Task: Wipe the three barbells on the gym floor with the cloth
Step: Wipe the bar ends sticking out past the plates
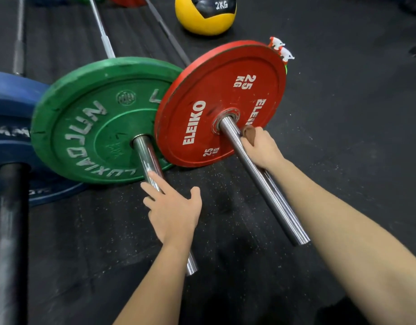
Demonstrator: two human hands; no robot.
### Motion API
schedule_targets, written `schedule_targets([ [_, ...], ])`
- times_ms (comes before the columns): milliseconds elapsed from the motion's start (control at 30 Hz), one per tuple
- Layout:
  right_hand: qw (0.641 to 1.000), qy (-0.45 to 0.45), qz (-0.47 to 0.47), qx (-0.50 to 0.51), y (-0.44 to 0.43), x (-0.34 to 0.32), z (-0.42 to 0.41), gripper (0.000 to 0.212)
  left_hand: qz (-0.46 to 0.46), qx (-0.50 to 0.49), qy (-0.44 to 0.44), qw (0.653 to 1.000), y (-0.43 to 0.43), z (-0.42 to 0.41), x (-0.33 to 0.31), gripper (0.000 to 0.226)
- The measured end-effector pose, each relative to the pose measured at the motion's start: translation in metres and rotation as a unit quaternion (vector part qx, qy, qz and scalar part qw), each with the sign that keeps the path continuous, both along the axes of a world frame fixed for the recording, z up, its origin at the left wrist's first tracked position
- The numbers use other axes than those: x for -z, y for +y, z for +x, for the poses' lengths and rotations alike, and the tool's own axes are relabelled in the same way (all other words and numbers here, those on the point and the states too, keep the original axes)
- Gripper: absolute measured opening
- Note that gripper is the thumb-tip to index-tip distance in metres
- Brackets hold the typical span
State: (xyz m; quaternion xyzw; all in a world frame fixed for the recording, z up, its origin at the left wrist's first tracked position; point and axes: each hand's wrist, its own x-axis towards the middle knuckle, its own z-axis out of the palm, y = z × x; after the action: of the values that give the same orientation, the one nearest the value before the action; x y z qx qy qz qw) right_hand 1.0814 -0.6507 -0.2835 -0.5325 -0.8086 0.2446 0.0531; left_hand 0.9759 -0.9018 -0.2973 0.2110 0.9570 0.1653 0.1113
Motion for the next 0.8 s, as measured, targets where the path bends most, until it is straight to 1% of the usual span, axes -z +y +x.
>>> schedule_targets([
  [100,1.000,-0.017,0.006,0.015,0.018,-0.001,-0.036,0.059,-0.004,0.000,0.005,1.000,0.001,0.000,0.002,0.109],
  [167,1.000,-0.013,0.011,0.019,0.016,-0.003,-0.038,0.059,-0.008,-0.001,0.005,1.000,0.001,0.000,0.001,0.109],
  [267,0.999,0.008,-0.014,0.034,0.001,-0.007,-0.013,0.061,-0.008,0.000,0.002,1.000,0.001,0.001,-0.001,0.108],
  [333,0.999,-0.001,-0.021,0.038,-0.016,-0.009,0.014,0.057,-0.008,0.001,-0.005,1.000,0.001,0.001,-0.004,0.108],
  [433,0.999,-0.014,-0.017,0.035,-0.048,-0.009,0.057,0.046,-0.006,0.002,-0.008,1.000,-0.001,0.002,-0.006,0.107],
  [500,0.999,-0.031,-0.003,0.022,-0.061,-0.008,0.074,0.046,-0.005,0.002,-0.007,1.000,-0.001,0.003,-0.007,0.107],
  [600,0.998,-0.049,0.038,0.005,-0.057,-0.005,0.067,0.055,-0.007,0.001,-0.006,1.000,0.000,0.002,-0.006,0.108],
  [700,0.997,-0.041,0.059,0.004,-0.042,-0.005,0.032,0.065,-0.008,0.001,-0.004,1.000,0.000,0.003,-0.005,0.108],
  [800,0.997,-0.029,0.065,0.020,-0.020,-0.006,-0.014,0.083,-0.012,-0.001,0.002,1.000,0.002,0.001,-0.003,0.108],
])
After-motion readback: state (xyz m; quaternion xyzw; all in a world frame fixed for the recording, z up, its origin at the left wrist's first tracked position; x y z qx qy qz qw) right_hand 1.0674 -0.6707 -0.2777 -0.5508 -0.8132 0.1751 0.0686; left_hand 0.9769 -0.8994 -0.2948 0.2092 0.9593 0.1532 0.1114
